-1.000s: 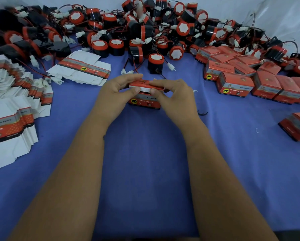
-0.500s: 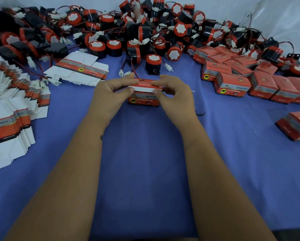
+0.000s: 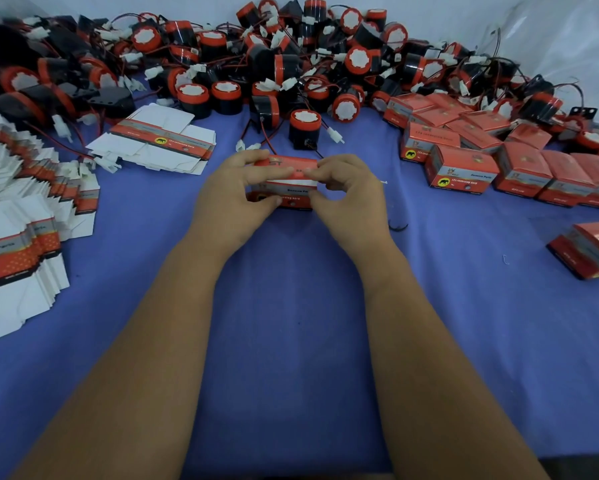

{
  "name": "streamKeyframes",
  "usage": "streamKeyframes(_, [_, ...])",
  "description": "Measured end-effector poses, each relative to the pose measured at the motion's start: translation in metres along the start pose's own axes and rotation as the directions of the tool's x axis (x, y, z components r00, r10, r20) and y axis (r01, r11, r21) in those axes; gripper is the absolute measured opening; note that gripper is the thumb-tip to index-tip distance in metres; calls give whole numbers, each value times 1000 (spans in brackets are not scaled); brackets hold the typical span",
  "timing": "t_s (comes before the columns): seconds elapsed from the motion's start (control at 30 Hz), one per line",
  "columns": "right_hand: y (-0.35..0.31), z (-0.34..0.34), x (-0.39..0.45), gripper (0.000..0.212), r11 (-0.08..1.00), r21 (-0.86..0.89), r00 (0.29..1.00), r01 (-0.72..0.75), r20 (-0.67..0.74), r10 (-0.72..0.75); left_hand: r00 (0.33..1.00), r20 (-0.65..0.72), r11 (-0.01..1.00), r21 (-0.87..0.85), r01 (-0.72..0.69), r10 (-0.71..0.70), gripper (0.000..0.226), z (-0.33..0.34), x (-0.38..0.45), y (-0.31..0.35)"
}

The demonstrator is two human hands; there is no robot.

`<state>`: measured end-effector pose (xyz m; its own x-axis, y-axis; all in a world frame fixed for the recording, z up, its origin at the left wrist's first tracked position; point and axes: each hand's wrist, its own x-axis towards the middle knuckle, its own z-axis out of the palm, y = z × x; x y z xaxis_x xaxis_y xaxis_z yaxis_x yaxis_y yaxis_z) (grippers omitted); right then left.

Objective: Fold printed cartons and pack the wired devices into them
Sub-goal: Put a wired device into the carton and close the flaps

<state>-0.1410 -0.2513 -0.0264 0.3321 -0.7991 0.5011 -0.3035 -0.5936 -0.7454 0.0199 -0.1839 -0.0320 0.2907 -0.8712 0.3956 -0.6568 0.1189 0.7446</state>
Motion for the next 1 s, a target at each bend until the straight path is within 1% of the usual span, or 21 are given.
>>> streamKeyframes(0.07, [2, 2, 0, 15, 1000, -13, 1000, 1, 3, 0, 1000, -16, 1000, 13, -5, 6, 43, 2, 1, 0])
streamKeyframes(0.2, [3, 5, 0, 7, 999, -20, 998, -34, 42, 35, 1000, -26, 1000, -18, -3, 2, 36, 5, 2, 2])
streamKeyframes(0.37, [0, 5, 1, 27, 996, -64, 995, -60, 75, 65, 999, -29, 999, -30, 28, -29, 33, 8, 5, 2])
streamKeyframes(0.43, [-2, 6, 2, 31, 995, -62, 994, -80, 76, 85, 999, -30, 999, -20, 38, -38, 33, 8, 6, 2])
streamKeyframes(0.57, [1, 7, 1, 20, 995, -12, 992, -104, 65, 104, 998, -26, 998, -23, 60, -60, 39, 9, 5, 2])
streamKeyframes(0.63, [2, 8, -1, 21, 995, 24, 993, -101, 69, 99, 998, -7, 998, -34, 60, -60, 43, 8, 3, 3])
streamKeyframes(0.7, [2, 8, -3, 27, 996, 19, 993, -82, 81, 81, 999, 15, 996, -78, 52, -51, 48, 7, 0, 5])
streamKeyframes(0.73, [3, 8, -4, 24, 998, 16, 994, -63, 85, 62, 998, 14, 990, -133, 56, -54, 50, 6, 0, 5])
streamKeyframes(0.77, [3, 8, -5, 19, 999, 14, 995, -44, 86, 42, 998, 0, 977, -203, 69, -71, 53, 5, 0, 6])
streamKeyframes(0.8, [4, 8, -4, 19, 1000, 8, 996, -26, 80, 25, 995, -29, 961, -261, 88, -99, 54, 5, 0, 8])
streamKeyframes(0.83, [4, 8, -4, 24, 1000, -1, 998, -12, 69, 12, 990, -72, 957, -273, 96, -120, 53, 4, 0, 9])
streamKeyframes(0.87, [4, 8, -4, 26, 1000, -9, 998, -8, 57, 9, 985, -122, 970, -226, 96, -125, 50, 4, 1, 10])
streamKeyframes(0.93, [3, 8, -4, 19, 1000, -10, 999, -12, 45, 13, 976, -196, 994, -62, 88, -99, 44, 5, 0, 11])
streamKeyframes(1.0, [3, 8, -2, 12, 999, 1, 998, -48, 45, 48, 975, -200, 995, 20, 103, -97, 43, 5, 0, 11])
